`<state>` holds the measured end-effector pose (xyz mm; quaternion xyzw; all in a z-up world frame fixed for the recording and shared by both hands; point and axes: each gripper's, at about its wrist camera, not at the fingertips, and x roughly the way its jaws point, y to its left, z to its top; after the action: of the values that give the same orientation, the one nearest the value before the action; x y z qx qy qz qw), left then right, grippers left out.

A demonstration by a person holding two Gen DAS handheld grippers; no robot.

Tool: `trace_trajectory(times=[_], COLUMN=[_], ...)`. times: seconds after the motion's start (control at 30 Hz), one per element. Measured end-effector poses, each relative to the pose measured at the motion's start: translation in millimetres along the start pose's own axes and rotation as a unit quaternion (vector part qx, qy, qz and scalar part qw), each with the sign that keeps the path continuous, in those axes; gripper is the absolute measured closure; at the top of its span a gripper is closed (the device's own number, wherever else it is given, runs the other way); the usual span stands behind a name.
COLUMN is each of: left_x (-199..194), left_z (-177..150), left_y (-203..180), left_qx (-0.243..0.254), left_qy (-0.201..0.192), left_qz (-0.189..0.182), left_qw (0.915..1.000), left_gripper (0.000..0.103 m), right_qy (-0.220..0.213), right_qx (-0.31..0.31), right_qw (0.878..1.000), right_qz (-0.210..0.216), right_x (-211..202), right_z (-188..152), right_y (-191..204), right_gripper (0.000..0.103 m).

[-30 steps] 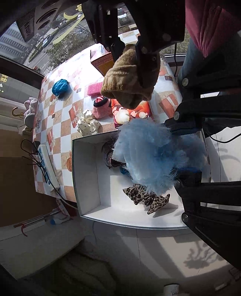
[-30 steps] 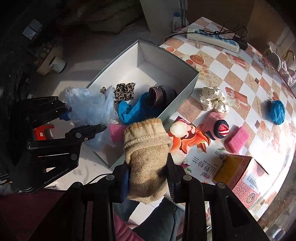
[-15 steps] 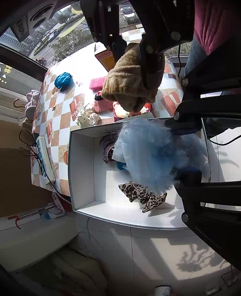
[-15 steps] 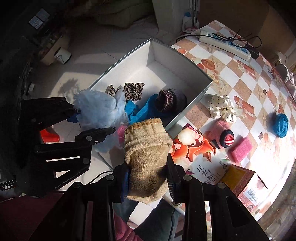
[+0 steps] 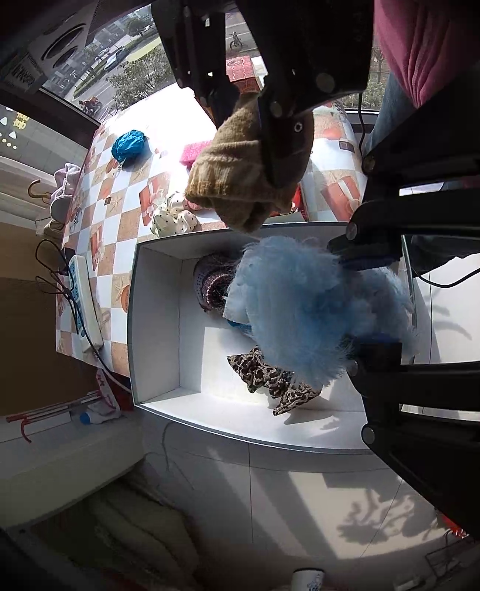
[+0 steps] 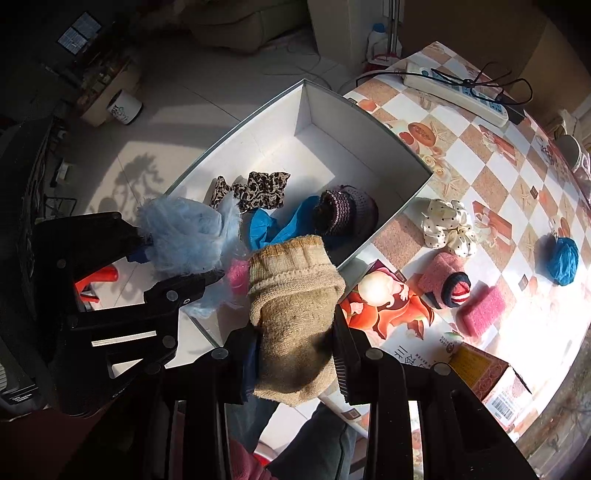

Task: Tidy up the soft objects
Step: 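Carry the fluffy blue toy and beige sock over the white box, then open both tools to drop the blue toy and beige sock into the box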

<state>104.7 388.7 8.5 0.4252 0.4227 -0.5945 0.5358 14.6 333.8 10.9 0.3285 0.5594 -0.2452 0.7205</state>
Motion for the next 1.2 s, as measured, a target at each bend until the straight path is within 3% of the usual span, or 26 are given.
trace_trajectory(times=[0.37, 0.7, 1.03, 1.13, 1.2], left_x=[10, 24, 27, 26, 26], left_z=[3, 3, 35, 38, 38], left_y=[20, 36, 42, 43, 41], left_qx=[-0.043, -0.079, -0.093, -0.097, -0.094], left_qy=[0.011, 0.036, 0.014, 0.010, 0.008], left_qz=[0.017, 0.016, 0.023, 0.021, 0.020], left_qw=[0.9989, 0.9961, 0.9953, 0.9950, 0.9953], left_gripper=[0.073, 0.073, 0.073, 0.069, 0.060], right_qy=[0.011, 0.014, 0.006, 0.002, -0.003], right_qx=[0.062, 0.036, 0.082, 0.091, 0.092], right_qw=[0.998, 0.999, 0.997, 0.996, 0.996], right_qz=[0.014, 0.008, 0.013, 0.016, 0.019], right_x=[10, 18, 23, 22, 20], right_z=[14, 38, 78, 85, 90], right_y=[-27, -10, -27, -29, -31], right_gripper=[0.068, 0.068, 0.068, 0.068, 0.067])
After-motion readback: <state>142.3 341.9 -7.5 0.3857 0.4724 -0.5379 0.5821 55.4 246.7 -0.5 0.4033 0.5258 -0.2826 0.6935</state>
